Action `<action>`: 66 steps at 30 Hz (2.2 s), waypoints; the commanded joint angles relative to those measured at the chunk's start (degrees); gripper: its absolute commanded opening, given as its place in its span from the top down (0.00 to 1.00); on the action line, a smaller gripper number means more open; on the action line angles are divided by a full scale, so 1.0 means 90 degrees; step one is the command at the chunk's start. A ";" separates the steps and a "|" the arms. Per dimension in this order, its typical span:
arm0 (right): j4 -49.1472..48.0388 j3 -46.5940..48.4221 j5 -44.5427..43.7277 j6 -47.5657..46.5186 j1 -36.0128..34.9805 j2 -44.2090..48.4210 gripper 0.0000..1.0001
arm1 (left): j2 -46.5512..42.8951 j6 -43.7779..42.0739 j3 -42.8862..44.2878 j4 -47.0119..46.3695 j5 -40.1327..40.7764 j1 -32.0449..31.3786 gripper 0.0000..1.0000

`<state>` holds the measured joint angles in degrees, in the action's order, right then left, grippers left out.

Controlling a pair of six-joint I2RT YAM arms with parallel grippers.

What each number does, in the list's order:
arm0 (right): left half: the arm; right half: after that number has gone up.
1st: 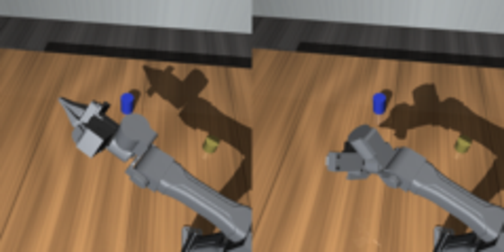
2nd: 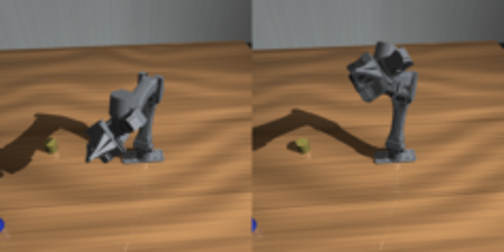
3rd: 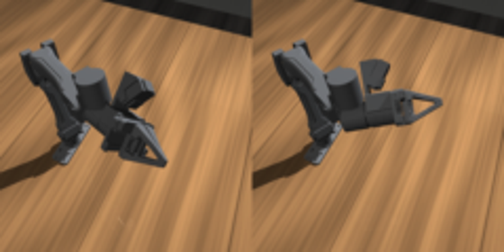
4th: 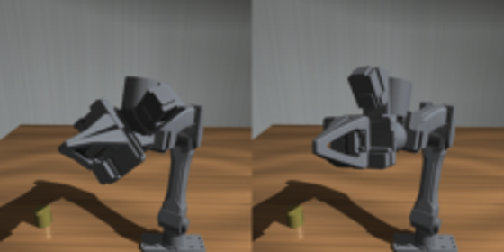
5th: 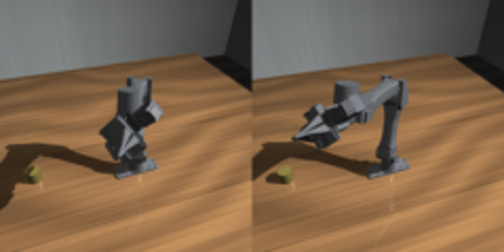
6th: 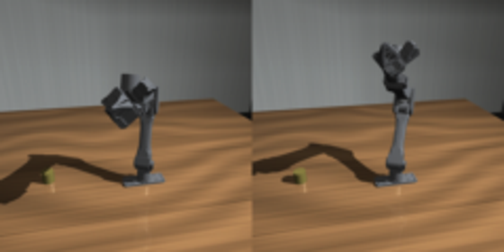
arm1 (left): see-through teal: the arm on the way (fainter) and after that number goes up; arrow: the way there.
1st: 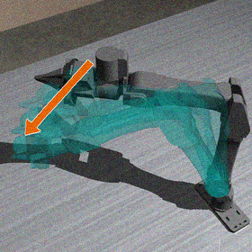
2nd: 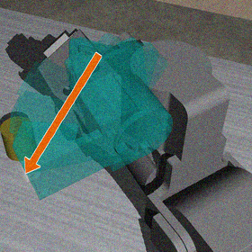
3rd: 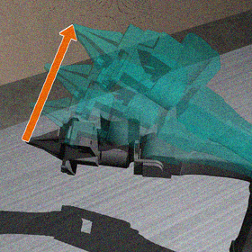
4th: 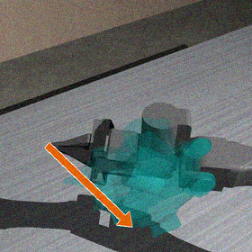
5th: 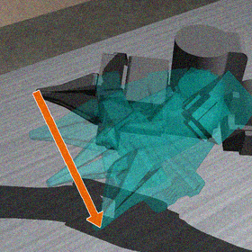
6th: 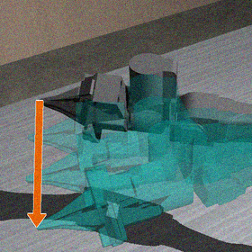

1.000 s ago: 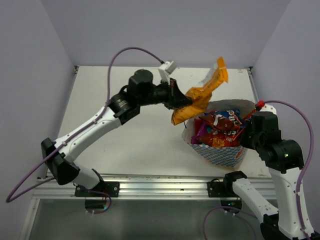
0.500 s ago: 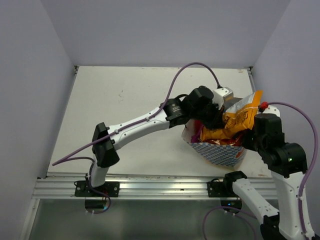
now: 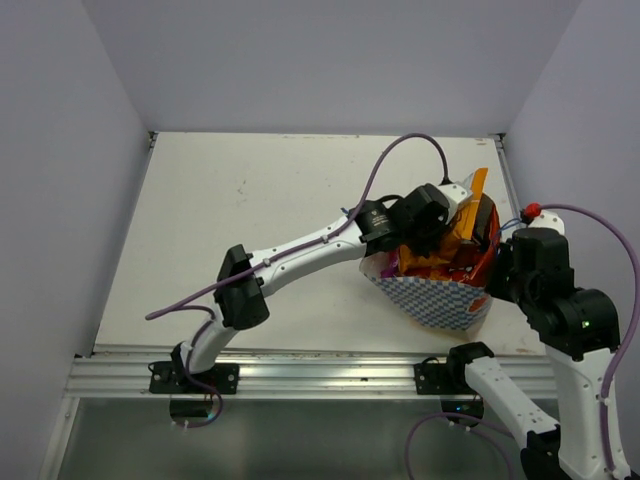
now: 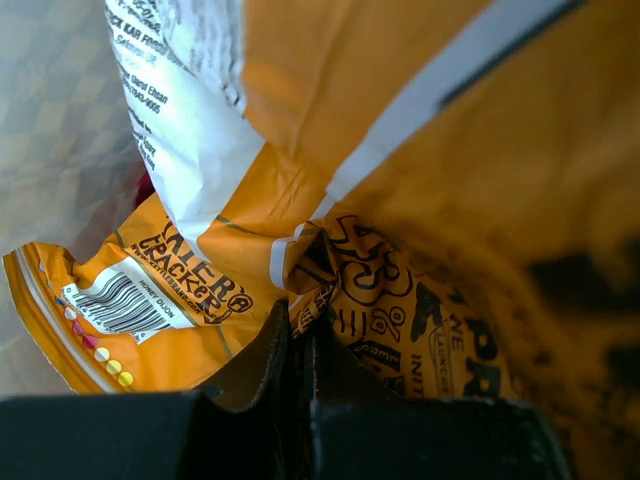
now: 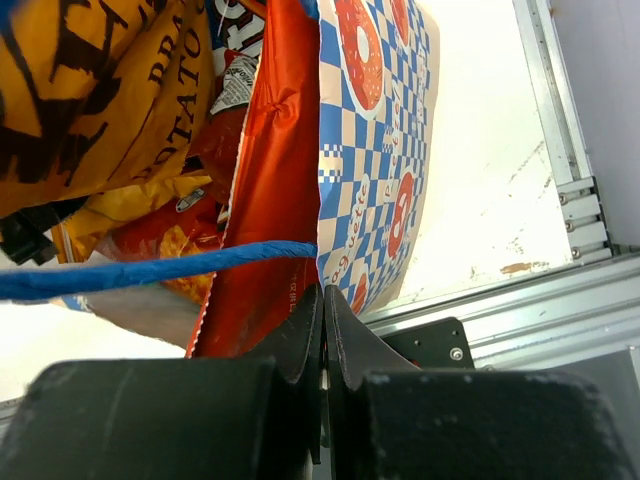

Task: Place the snacks into the paper bag

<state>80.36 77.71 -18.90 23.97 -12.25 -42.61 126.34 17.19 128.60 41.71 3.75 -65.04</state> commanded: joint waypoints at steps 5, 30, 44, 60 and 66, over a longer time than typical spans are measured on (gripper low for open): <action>0.0193 0.0320 0.0049 0.0013 -0.0016 0.0028 1.00 | 0.0531 -0.0523 -0.0588 0.1723 0.0365 -0.0283 1.00; -0.0032 0.0145 0.0146 -0.0046 -0.0016 0.0008 1.00 | -0.0980 -0.1090 -0.0401 0.0659 0.2833 -0.1397 0.12; -0.0032 0.0144 0.0107 -0.0104 -0.0016 -0.0002 1.00 | -0.4428 0.1105 -0.4656 -0.2300 0.2231 0.0003 0.02; -0.0042 0.0067 0.0049 -0.0221 -0.0016 -0.0031 1.00 | -0.5298 0.3470 -0.7588 -0.5122 -0.1764 0.1543 0.05; -0.0100 0.0008 0.0058 -0.0241 -0.0016 -0.0022 1.00 | -0.5065 0.3617 -0.7755 -0.5143 -0.1813 0.1543 0.06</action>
<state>80.60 77.82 -18.44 22.85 -12.36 -42.63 80.27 47.16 59.64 -0.36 -10.28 -51.13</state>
